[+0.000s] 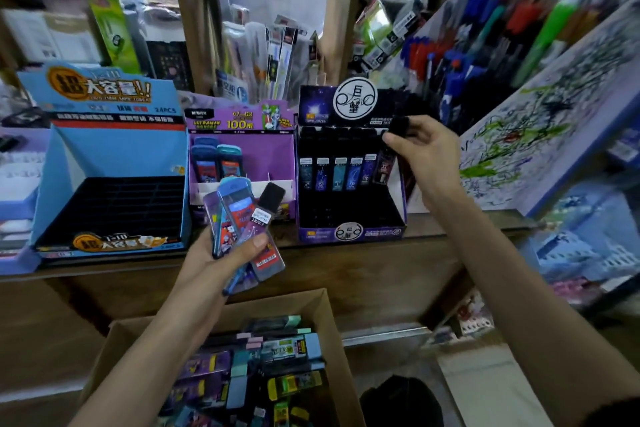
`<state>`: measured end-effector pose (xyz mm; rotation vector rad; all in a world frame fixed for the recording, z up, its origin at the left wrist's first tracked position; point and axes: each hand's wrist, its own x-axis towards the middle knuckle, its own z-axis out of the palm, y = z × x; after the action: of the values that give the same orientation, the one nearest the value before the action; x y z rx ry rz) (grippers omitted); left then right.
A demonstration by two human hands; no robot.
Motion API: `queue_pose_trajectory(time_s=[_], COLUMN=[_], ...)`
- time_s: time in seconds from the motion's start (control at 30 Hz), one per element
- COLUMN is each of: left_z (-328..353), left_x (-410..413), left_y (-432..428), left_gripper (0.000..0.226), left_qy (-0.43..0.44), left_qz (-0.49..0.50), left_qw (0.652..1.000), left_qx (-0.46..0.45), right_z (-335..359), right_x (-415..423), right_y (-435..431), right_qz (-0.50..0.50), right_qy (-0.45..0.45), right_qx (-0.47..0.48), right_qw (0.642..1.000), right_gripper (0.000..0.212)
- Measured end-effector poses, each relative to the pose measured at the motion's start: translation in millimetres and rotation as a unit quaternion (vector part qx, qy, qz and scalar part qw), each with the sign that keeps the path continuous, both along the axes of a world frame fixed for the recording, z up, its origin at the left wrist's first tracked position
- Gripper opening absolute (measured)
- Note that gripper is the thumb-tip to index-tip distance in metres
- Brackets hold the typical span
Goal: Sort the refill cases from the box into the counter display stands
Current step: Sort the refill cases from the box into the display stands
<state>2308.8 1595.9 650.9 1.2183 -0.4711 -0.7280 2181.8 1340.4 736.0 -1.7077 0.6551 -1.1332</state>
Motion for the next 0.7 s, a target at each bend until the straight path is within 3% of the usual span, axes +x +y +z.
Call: queue_pose_trajectory(time_s=[0.27, 0.57, 0.7], left_z=[-1, 1, 3], left_x=[-5, -10, -12], left_y=[-9, -14, -15], left_gripper=[0.046, 0.048, 0.049], left_qy=[-0.003, -0.003, 0.003], left_qz=[-0.007, -0.008, -0.008], left_qw=[1.0, 1.0, 1.0], left_qx=[0.0, 0.01, 0.013], right_z=[-11, -25, -36], right_x=[12, 11, 12], right_y=[-32, -30, -25], right_qz=[0.092, 0.091, 0.004], right_qy=[0.141, 0.17, 0.228], right_qx=[-0.063, -0.071, -0.258], right_qw=[0.984, 0.979, 0.939], right_gripper=[0.023, 0.03, 0.025])
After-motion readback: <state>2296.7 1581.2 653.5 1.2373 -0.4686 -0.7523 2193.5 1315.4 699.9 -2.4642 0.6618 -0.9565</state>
